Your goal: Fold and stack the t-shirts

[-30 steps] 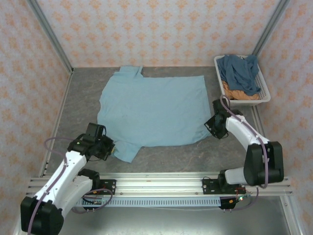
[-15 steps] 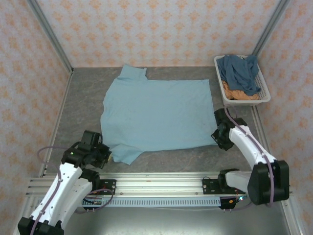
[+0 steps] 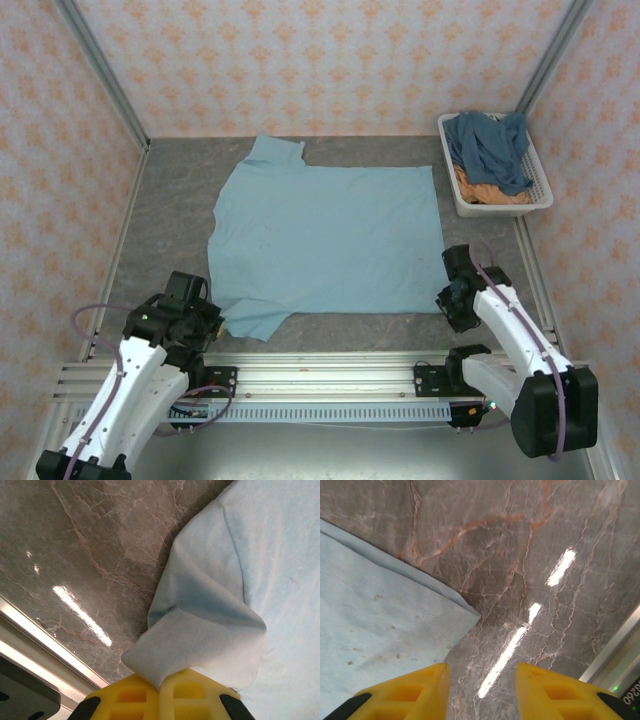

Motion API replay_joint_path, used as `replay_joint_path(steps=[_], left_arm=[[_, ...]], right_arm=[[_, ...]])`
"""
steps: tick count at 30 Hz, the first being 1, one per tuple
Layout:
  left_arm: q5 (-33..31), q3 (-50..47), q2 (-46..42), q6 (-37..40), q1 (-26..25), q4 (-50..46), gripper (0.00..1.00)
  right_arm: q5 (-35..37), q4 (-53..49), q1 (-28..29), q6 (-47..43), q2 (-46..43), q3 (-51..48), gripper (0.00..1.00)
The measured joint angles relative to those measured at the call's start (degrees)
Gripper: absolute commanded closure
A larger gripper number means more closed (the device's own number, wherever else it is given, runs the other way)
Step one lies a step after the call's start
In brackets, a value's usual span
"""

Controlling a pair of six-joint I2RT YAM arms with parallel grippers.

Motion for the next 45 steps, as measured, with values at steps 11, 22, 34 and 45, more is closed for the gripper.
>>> replay_joint_path(steps=[11,22,34,45], left_arm=[[-2.3,2.0,2.0,1.9,0.0,-0.5,1.00],[-3.4,4.8,-4.2,1.4,0.0,-5.8,1.00],[0.5,6.3,-0.3,7.0,-0.7,-3.7,1.00],[-1.6,23.1,22.1,16.9,-0.7,8.0,1.00]], right_arm=[[-2.9,10.6,-3.6,0.2,8.2,-1.4,0.76],[-3.3,11.7,-3.3,-2.2,11.2,-0.9,1.00],[-4.8,1.3,0.1,0.0,-1.8,-0.8,1.00],[-3.1,0.6,0.1,0.3,5.4,6.7,1.00]])
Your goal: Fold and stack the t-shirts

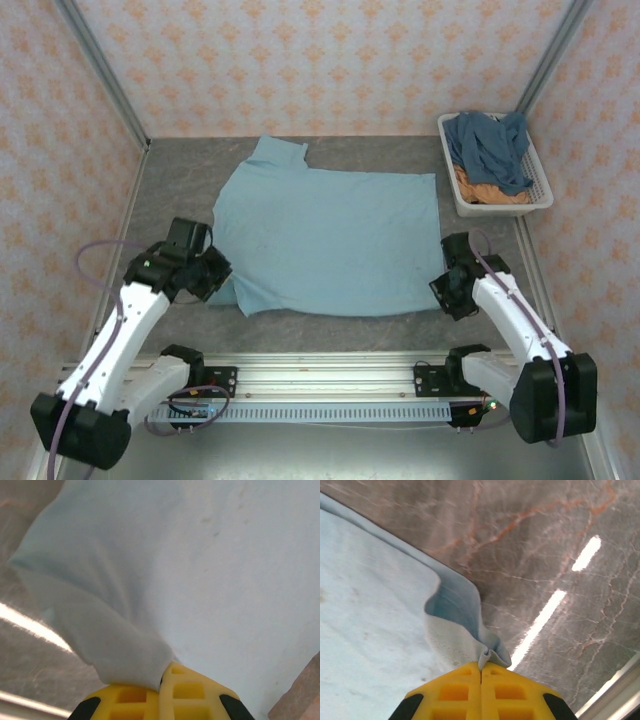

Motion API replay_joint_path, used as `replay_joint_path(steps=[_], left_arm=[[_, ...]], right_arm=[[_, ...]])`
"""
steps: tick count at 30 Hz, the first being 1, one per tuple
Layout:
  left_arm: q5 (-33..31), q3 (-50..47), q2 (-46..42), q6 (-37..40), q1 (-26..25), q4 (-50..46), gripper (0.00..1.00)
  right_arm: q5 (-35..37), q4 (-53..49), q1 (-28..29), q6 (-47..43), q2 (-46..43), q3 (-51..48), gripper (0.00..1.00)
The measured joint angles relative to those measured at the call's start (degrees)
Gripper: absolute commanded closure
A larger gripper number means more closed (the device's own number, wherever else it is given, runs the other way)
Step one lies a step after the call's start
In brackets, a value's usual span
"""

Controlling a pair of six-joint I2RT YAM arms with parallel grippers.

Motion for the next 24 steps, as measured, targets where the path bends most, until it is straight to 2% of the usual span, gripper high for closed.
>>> replay_joint_path(steps=[12,20,24], left_arm=[[-5.7,19.9,23.5,10.2,0.1,3.1,1.00],[-8.8,30.5,34.9,14.7,1.1,3.4,1.00],[-10.0,33.4,38.0,16.7,2.0,3.3,1.00]], right_arm=[[1.8,2.1,-0.9,-1.0,13.3,11.0,1.00],[2.9,3.8,-2.2,-2.6,21.3,17.4,1.00],[3.3,5.0,-2.5,-3.3,24.7,19.6,1.00]])
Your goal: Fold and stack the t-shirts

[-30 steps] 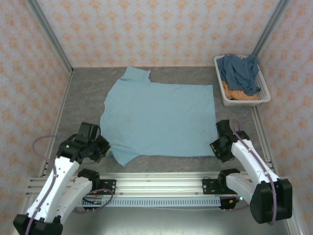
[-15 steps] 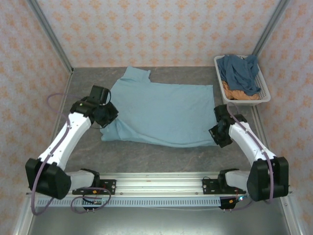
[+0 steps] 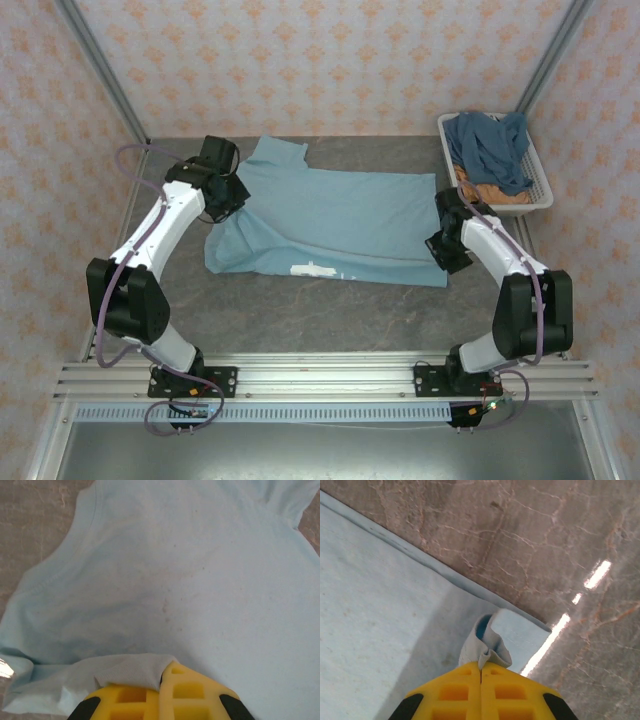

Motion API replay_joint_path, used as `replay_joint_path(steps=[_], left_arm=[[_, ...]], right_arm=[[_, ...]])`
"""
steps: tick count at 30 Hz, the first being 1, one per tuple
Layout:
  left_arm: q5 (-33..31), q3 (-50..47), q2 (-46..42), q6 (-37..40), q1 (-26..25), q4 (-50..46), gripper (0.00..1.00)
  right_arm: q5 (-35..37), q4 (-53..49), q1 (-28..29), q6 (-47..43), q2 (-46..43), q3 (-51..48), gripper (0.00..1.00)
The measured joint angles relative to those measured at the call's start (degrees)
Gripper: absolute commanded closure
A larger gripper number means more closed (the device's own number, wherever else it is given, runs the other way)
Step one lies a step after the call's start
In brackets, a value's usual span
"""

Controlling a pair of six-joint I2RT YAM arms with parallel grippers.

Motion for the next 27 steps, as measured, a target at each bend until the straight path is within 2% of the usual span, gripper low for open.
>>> replay_joint_path(steps=[20,21,23,24,25,27], left_arm=[[-3.6,15.1,16.9,13.0,0.7,-1.2,1.00],[-3.8,16.1,18.1,13.8,0.8,-1.3,0.95],[-4.5,18.2,20.6,15.6,1.0,-1.7,0.65],[-4.7,18.7,21.3,16.2,1.1,-1.7,0.57],[-5.2,19.1,21.9,16.7,1.4,-1.8,0.52],[-5.7,19.0,21.9,17.4,2.3,-2.3,0.50]], right_arm=[[0.7,2.6,-0.4,-2.1,12.8,8.2,1.00],[0.7,2.6,-0.5,-2.3,13.3,8.7,0.96],[0.9,2.6,-0.7,-3.0,14.5,9.8,0.76],[0.8,2.6,-0.8,-3.4,14.9,10.3,0.67],[0.9,2.5,-1.0,-4.4,15.2,10.8,0.61],[1.0,2.1,-1.2,-5.6,15.1,11.5,0.54]])
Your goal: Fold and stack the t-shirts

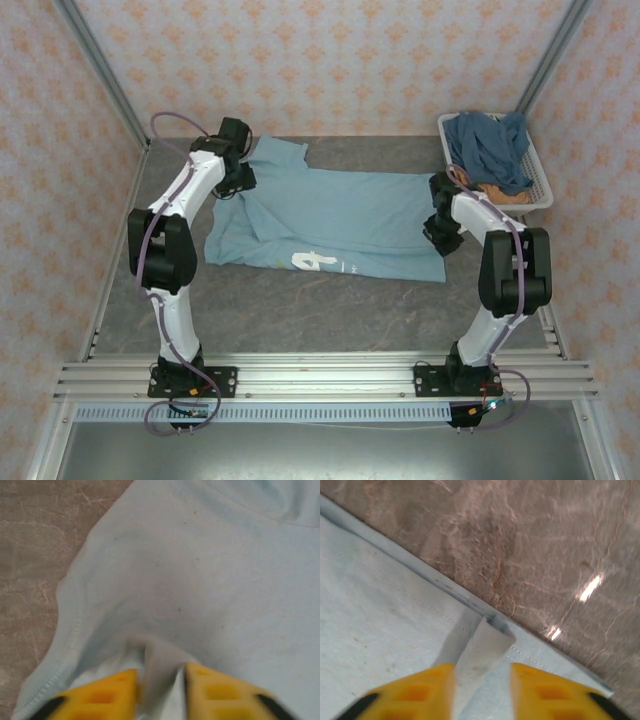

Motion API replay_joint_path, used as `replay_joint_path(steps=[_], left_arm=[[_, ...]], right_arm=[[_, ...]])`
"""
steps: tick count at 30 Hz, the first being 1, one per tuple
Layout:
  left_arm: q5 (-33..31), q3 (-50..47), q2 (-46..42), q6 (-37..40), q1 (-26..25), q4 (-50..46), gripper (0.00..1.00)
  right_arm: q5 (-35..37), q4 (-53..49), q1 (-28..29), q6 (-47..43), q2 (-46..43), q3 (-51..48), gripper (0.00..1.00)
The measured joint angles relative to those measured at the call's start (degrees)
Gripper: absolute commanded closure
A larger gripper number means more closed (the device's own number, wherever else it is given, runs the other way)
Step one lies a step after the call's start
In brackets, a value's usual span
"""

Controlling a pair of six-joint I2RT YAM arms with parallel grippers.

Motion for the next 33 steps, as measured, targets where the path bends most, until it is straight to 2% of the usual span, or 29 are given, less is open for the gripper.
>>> replay_joint_path(steps=[3,5,10,13,19,26,30,33], left_arm=[[0.3,-3.1,-3.3,-0.5,2.5,-0.2,0.49],[1.6,-9.6,-9.1,-2.4,5.6,-0.4,0.50],[9.4,-30.3,-24.0,-10.9,16.7,0.6,0.51],[14.4,-38.9,-24.9,-15.7,20.4,2.1,0.51],[20.6,-43.5,-21.0,-22.7,21.4,6.8,0.51],[22.5,-45.2,-19.5,-27.3,21.4,10.9,0.58],[23.5,-45.5,-17.2,-29.4,21.4,13.1,0.72],[23.7,-45.5,-15.8,-30.2,21.4,14.5,0.85]], right_arm=[[0.3,-0.8,-0.2,-1.7,-1.6,0.2,0.51],[0.2,-1.1,-0.2,-2.9,-4.3,-0.7,0.51],[-2.7,-0.9,-0.2,-4.9,-14.3,-7.3,0.46],[-5.6,0.0,-0.2,-5.6,-18.6,-12.8,0.42],[-10.3,3.8,-1.5,-5.1,-22.8,-23.0,0.41],[-11.7,7.7,-3.0,-4.4,-21.3,-26.1,0.43],[-11.8,9.8,-3.0,-3.9,-19.2,-26.1,0.47],[-11.6,11.3,-3.0,-3.6,-17.5,-26.1,0.56]])
